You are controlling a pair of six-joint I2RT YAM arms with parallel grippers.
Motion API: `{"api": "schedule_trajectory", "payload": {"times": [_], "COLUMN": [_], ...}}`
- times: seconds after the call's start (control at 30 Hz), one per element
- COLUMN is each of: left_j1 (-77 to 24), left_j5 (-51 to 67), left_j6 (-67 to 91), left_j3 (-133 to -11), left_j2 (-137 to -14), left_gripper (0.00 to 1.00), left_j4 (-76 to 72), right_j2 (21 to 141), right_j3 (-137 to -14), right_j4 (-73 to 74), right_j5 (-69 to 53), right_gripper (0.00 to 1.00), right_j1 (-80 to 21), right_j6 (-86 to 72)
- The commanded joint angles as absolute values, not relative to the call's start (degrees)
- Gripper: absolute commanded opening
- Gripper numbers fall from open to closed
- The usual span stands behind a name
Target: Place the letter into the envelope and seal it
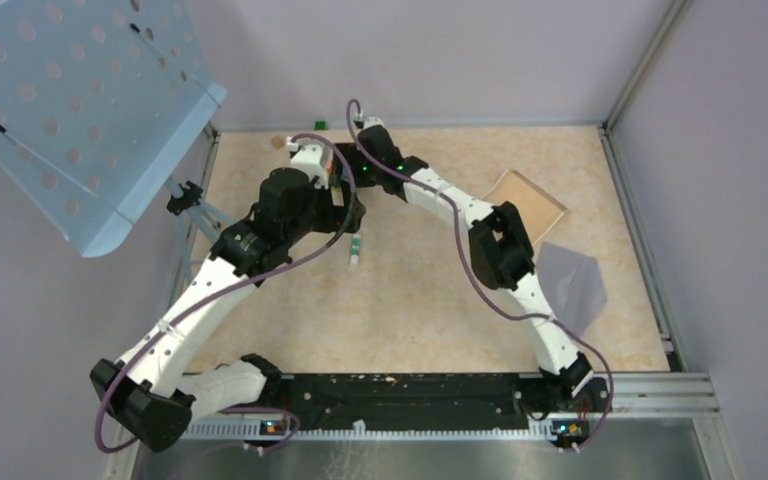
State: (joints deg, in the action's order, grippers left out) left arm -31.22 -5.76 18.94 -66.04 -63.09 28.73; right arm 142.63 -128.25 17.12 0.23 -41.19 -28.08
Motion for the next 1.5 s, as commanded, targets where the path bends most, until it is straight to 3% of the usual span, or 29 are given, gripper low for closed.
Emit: {"api": "schedule_trajectory", "payload": {"times": [0.0,0.63,1.03,1.47], "left_j1": [-30.78,-30.5,-30.01,-28.86], "left_j5": [-4.7,1.78,6.36,5.03], "left_j6": [18.58,22.22,22.12,23.92], "left_j3": [-67.18,-62.78,-63.69,-64.01], "left_j2": [-61.19,-61.39,-63.06,-63.45], "left_gripper": [0.99,0.99,0.99,0.99], "left_j4": [27.07,24.2,24.33,25.37], "right_j2": [132.16,89.56,95.43,105.93], "right_j3": [-124.06,-73.17,-65.77,-72.91], "right_j4": [19.14,23.72,18.6,18.98], "right_j5": [-1.16,18.15,20.57,22.15], "right_gripper": [0.99,0.96,0.81,0.43], "right_j1": [-40.34,-28.92,-21.16,-21.13], "right_j6": [-27.69,-10.92,-12.83,-10.54]}}
